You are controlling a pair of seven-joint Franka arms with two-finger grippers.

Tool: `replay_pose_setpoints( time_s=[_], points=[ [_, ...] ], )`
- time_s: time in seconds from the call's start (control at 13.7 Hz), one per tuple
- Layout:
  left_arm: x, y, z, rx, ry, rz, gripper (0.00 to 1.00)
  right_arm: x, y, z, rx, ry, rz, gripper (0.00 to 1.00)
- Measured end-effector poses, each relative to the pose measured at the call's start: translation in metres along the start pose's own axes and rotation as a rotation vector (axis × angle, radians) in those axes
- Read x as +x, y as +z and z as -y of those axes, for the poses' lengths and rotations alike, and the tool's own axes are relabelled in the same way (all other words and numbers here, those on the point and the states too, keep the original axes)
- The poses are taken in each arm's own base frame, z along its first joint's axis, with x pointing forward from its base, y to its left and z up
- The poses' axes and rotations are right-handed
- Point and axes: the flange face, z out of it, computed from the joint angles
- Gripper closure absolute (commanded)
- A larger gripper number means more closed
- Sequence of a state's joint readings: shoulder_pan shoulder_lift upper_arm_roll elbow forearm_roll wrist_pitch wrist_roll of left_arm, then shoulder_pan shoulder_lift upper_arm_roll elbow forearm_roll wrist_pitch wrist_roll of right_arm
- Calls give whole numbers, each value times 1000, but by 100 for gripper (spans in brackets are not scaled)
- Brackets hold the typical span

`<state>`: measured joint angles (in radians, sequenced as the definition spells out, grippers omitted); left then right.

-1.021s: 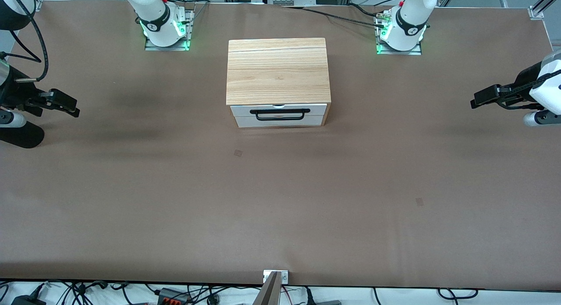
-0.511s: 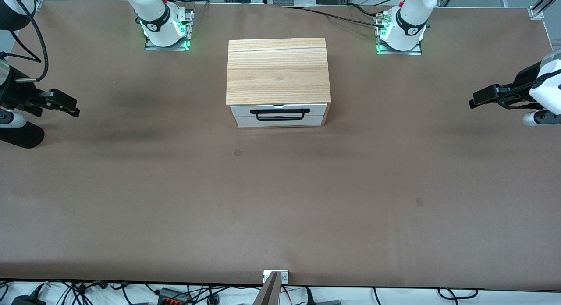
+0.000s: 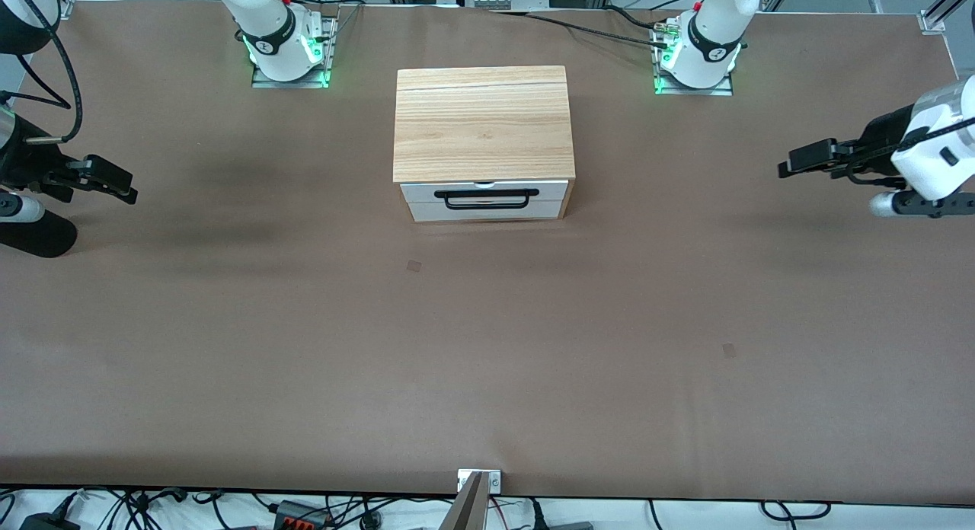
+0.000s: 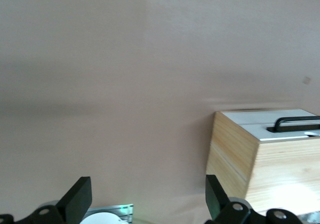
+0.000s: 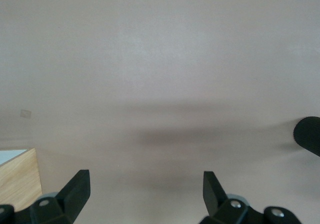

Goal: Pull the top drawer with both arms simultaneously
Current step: 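Swing the right gripper toward the handle while the left gripper approaches it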

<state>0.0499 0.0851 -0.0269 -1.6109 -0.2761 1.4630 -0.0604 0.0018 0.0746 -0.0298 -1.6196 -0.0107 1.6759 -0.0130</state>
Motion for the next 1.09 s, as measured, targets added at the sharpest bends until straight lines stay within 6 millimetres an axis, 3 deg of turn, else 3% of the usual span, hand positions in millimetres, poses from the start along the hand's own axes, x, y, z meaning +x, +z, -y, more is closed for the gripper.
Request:
replay_pose_setpoints(
  time_s=[0.15,0.29,0.51,0.73,0.88,1.09],
  points=[
    [6,10,-9,-83,8,26,0,4,12,4,1,-7,20,0],
    [15,24,-19,-179,11,61,0,10,29,30,0,-52,50,0],
    [33,42,-30,-293,15,103,0,17,80,118,-13,-195,132,0],
    [55,65,-46,-408,16,145,0,10,124,200,-48,-330,186,0],
    [72,82,-51,-435,63,127,0,0,136,236,-98,-400,194,0],
    [91,107,-65,-498,178,76,0,-8,137,263,-3,-404,195,0]
  ],
)
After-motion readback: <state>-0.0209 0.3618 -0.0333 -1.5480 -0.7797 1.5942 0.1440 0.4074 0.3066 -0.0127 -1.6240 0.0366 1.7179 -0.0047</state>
